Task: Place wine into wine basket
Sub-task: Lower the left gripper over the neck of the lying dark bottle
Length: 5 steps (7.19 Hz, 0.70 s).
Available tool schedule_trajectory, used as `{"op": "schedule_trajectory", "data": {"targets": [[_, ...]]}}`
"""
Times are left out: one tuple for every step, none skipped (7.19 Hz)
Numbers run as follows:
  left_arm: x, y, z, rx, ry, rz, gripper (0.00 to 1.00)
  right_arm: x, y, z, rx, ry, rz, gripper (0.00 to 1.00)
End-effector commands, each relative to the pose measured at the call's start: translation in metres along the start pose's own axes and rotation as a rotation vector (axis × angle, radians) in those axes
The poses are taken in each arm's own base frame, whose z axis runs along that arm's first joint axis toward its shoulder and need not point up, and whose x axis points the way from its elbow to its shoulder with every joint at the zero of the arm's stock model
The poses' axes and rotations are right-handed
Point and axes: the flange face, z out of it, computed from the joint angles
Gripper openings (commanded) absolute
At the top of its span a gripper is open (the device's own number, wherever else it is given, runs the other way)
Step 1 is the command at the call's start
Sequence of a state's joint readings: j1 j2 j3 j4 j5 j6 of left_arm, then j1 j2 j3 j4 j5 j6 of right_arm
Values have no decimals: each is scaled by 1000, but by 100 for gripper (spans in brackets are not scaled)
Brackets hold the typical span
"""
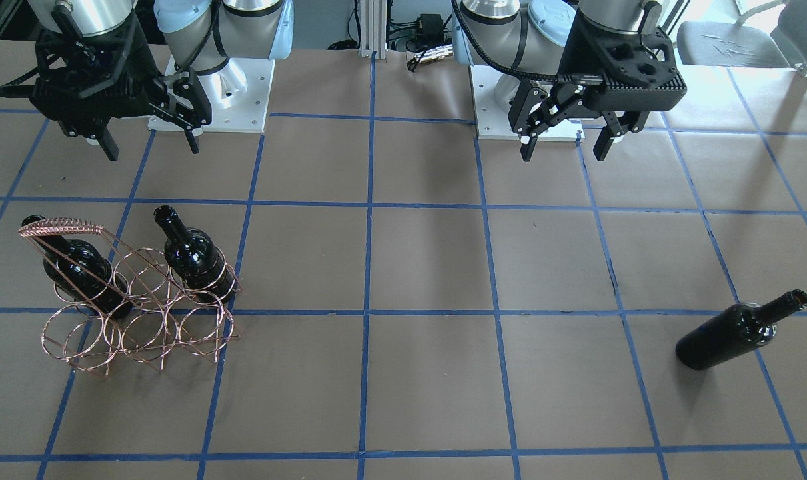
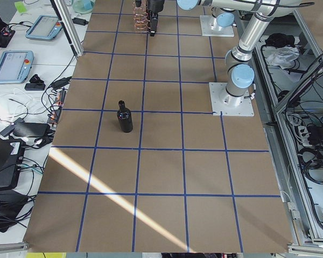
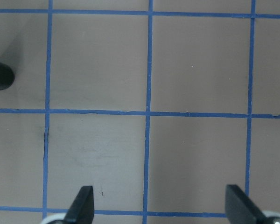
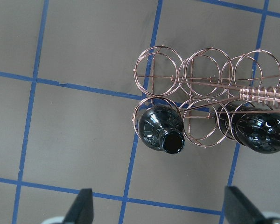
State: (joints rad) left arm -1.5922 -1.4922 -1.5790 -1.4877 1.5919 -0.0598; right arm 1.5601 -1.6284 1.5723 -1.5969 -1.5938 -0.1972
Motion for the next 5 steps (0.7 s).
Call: {"op": "schedule_trajectory", "data": {"targets": [[0,0,0,-2,1,0,100,0,0,-1,4,-1,1,100],[0,-1,0,-1,6,-1,100,0,0,0,-1,0,1,100],[-10,-5,-3,3,-3,-20,100,0,0,0,-1,-2,1,100],[-38,-18,3,-7,-17,-42,100,0,-1,0,4,-1,1,100],[-88,-35,15,-19,-43,-47,100,0,0,1,0,-2,2,100]]}}
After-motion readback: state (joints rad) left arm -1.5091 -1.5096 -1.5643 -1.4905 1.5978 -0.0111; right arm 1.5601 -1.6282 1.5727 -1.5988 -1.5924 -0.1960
